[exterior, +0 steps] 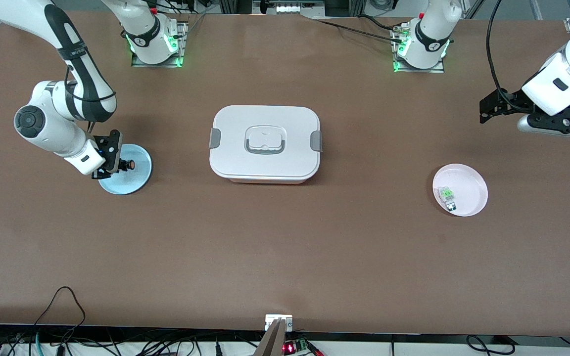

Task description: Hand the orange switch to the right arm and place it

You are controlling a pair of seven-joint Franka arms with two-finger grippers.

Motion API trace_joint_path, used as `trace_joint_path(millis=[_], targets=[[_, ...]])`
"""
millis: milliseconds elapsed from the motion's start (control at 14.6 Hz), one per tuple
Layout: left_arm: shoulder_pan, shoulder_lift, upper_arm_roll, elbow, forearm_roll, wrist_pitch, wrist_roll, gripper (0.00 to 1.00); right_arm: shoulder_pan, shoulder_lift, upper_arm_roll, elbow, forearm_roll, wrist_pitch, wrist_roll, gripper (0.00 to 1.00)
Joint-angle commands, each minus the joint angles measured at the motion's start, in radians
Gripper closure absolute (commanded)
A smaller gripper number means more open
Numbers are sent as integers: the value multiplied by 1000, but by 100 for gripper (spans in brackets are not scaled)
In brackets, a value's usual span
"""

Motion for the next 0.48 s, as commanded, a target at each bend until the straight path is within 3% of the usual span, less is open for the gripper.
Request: trace_joint_path(millis=[0, 410], targets=[[-11, 50, 6, 90, -7, -65, -39, 0, -19, 10, 4, -28, -10, 62, -18, 89], [-6, 52, 15, 93, -10, -93, -49, 0, -43, 53, 2, -31, -12, 122, -47, 88]])
